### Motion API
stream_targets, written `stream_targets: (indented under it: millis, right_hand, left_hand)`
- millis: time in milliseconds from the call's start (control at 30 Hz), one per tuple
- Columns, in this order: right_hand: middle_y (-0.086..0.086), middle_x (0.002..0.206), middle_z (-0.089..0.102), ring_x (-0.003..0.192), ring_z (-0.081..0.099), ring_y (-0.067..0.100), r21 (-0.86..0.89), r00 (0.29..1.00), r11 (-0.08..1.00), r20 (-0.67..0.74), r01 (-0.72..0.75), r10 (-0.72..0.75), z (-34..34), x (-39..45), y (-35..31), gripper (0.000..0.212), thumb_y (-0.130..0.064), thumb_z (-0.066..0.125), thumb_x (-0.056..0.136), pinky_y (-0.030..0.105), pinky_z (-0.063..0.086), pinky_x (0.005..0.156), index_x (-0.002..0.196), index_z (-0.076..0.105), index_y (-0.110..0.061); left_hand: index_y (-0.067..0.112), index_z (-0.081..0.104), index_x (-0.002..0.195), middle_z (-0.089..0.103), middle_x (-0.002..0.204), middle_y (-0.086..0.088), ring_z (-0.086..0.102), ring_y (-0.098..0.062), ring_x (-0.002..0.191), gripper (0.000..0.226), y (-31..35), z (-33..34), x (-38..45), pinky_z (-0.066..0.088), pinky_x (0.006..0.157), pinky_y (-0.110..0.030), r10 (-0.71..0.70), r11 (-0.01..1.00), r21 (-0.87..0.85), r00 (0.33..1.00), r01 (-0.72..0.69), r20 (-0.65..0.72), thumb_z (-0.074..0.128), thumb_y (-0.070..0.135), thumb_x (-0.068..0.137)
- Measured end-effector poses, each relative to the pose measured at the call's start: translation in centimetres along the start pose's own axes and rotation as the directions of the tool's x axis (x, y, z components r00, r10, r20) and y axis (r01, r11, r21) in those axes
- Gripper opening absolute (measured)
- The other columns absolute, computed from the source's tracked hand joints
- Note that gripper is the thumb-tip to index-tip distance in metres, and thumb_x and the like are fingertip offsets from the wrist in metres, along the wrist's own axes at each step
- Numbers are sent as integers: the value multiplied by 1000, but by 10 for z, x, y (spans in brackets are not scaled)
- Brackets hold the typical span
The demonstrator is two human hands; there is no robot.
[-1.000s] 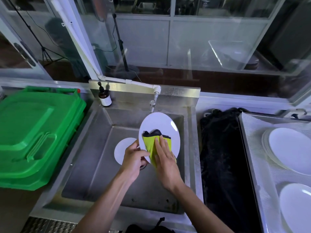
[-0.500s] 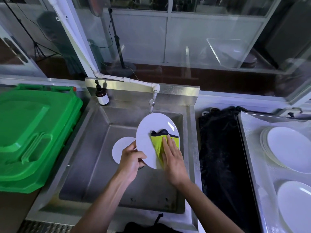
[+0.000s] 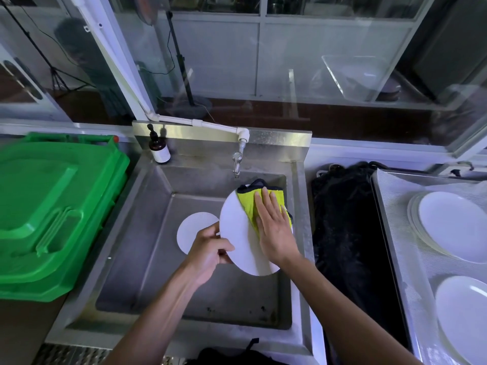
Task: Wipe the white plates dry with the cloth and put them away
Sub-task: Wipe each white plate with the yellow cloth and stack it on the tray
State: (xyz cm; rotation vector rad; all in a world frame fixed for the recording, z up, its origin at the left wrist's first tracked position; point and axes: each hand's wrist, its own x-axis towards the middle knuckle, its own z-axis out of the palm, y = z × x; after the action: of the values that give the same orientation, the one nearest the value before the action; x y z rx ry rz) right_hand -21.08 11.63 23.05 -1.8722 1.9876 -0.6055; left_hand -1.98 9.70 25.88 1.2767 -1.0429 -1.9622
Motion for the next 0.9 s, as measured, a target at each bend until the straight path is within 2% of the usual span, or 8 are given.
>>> stream_targets:
  millis: [167,333,467,567,667,767,900]
  right_hand:
    - [-10,168,-7,156,-8,14,40,986,985,18,167,-168,2,-15,-22,60,-21,34,106,44,12,124,163,13,-23]
    - [-10,170,-1,156,-5,11,45,946,945,10,323,-324,4,-29,-36,68,-45,28,97,38,11,122,162,15,-25]
    - [-9,170,-2,156,-8,13,28,932,932,18,362,-363,3,-16,-34,63,-29,33,102,45,14,125,162,12,-27]
    - [-6,171,-1,157,-8,16,-16,949,949,-34,314,-314,-1,-1,-32,66,-16,43,105,47,16,125,162,13,-26]
    - [-6,170,4,157,-4,17,-4,961,964,-88,264,-264,-7,9,-29,55,-24,34,110,48,15,125,162,17,-24]
    - [-7,170,5,157,-4,15,19,976,985,-138,172,-168,-10,10,-23,53,-27,29,111,47,11,126,162,16,-25]
    - [-6,170,-1,156,-9,14,82,991,996,-133,34,-23,-8,7,-14,54,-28,26,112,46,8,126,163,7,-25]
  left_hand:
    - [7,73,94,68,90,-16,63,-30,79,34,-2,2,-4,57,69,-44,-1,1000,9,999,1,41,63,0,62]
    - [14,70,78,61,79,-13,61,-28,71,27,-9,3,-10,55,62,-38,-20,998,-58,1000,21,19,60,-4,60]
    - [11,69,81,64,83,-15,62,-30,75,26,-10,3,-14,55,65,-39,1,999,-49,1000,-2,-21,60,-3,60]
    - [3,70,90,68,89,-17,64,-31,80,33,-12,4,-19,54,69,-43,14,999,-36,999,-15,-50,60,-1,58]
    - [6,72,89,68,89,-16,63,-31,79,35,-13,6,-24,54,64,-39,34,998,-43,996,-38,-82,61,0,56]
    - [11,74,85,65,87,-14,60,-29,77,33,-15,8,-29,51,61,-35,66,996,-53,992,-72,-106,62,0,56]
    - [10,72,88,66,86,-10,62,-26,77,34,-16,10,-33,53,61,-40,104,993,-48,984,-112,-145,62,1,56]
